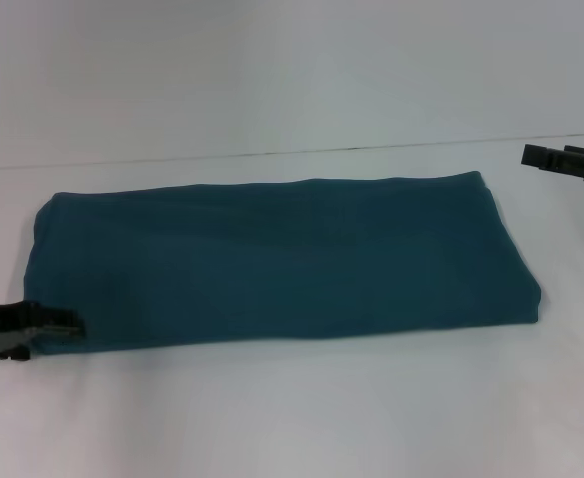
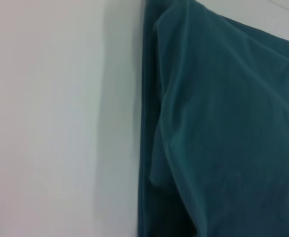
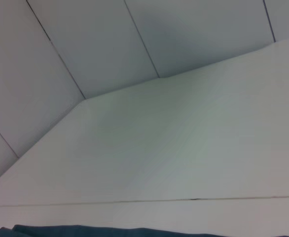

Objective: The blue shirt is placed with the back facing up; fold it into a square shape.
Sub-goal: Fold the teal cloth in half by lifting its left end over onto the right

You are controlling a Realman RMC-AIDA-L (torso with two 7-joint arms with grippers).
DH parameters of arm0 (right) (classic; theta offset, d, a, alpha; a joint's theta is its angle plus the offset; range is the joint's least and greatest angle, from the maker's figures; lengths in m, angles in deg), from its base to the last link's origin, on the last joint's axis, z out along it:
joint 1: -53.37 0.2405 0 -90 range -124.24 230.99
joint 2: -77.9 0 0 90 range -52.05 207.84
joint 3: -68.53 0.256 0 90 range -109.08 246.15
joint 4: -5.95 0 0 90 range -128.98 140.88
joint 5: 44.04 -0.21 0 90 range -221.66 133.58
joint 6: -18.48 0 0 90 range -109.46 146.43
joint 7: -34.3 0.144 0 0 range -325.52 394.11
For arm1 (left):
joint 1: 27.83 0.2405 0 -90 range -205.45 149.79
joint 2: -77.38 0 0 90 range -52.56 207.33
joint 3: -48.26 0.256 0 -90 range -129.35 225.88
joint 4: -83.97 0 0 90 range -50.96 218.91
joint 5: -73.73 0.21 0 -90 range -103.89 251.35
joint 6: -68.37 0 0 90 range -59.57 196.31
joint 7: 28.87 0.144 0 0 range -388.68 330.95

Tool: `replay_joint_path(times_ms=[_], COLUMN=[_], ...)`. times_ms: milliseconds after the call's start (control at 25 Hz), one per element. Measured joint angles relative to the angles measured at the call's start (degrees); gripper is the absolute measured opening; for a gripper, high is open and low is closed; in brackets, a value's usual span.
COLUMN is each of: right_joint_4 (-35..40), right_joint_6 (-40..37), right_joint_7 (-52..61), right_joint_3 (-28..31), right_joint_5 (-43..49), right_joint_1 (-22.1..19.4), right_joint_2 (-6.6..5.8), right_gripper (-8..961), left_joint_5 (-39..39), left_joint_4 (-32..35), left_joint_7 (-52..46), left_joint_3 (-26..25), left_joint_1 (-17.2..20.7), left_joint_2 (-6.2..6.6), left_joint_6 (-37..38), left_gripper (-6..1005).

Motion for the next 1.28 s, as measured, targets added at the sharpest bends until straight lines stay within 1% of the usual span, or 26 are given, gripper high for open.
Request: replay_joint_path(times_ms=[640, 1080, 1280], right_joint_4=[0.12, 0.12, 0.12], right_joint_6=[0.01, 0.01, 0.01], right_joint_7=[0.16, -0.02, -0.02], right_joint_3=[0.00, 0.00, 0.00], right_joint_5=[0.01, 0.01, 0.01], right_joint_1=[-0.09, -0.09, -0.09], right_joint_2=[0.13, 0.13, 0.13], right_gripper=[930, 931, 931], left_joint_5=[0.08, 0.07, 0.10], left_joint_4=[-1.27, -1.08, -0.95], left_joint_7=[0.51, 0.66, 2.77], left_joint_3=[0.19, 0.52, 1.06], left_joint_1=[-1.96, -2.07, -1.90], left_joint_2=[0.00, 0.00, 0.00], left_joint_6=[-1.81, -2.15, -3.33], left_gripper=[878, 860, 846])
